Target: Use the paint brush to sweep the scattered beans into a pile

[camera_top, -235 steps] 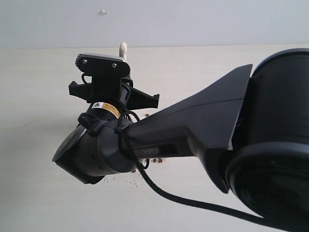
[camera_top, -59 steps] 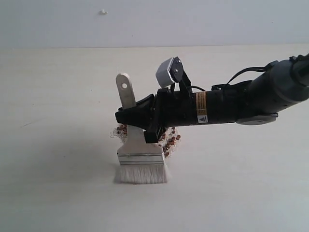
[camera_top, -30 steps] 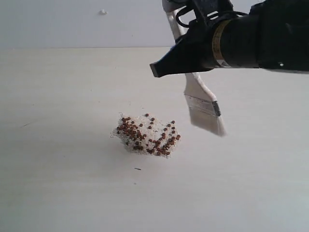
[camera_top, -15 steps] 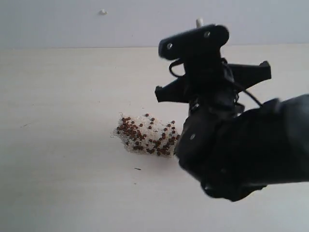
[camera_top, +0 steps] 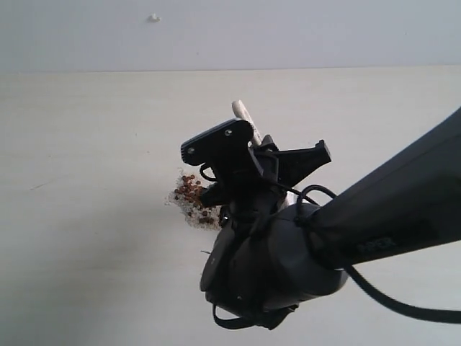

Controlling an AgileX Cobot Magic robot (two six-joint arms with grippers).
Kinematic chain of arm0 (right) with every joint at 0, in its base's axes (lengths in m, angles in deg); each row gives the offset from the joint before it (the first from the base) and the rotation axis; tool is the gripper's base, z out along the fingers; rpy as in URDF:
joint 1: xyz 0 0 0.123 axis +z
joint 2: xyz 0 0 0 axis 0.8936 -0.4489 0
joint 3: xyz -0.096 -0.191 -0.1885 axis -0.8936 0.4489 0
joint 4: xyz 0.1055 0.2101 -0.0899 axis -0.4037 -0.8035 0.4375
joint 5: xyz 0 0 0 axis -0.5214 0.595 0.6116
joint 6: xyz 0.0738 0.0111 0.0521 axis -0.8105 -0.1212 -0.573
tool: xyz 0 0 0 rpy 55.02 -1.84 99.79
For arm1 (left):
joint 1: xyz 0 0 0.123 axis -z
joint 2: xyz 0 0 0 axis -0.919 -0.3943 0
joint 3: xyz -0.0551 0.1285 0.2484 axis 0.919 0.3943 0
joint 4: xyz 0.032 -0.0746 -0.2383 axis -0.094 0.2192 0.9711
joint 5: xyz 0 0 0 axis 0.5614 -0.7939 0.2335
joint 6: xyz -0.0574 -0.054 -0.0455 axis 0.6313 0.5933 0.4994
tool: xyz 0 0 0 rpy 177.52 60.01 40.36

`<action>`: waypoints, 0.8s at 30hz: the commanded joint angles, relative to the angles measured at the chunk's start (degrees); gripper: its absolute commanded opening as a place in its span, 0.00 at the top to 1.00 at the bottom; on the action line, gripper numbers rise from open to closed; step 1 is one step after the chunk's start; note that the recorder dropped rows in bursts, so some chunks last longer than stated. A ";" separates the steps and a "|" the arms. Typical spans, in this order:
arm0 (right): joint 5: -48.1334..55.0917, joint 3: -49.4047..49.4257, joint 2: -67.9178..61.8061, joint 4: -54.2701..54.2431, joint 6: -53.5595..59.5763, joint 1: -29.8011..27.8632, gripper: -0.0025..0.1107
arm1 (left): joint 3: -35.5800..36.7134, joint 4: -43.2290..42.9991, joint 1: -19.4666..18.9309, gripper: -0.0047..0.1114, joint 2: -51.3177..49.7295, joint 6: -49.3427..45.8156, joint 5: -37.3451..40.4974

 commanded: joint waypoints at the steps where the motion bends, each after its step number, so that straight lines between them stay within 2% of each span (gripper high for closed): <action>1: 0.76 -4.38 -2.28 1.03 -0.34 0.13 0.98 | 0.18 0.27 -0.09 0.96 0.31 0.34 0.11; 24: 0.76 -21.61 -8.05 0.51 -0.34 0.13 0.98 | 0.18 0.27 -0.09 0.96 0.31 0.22 0.11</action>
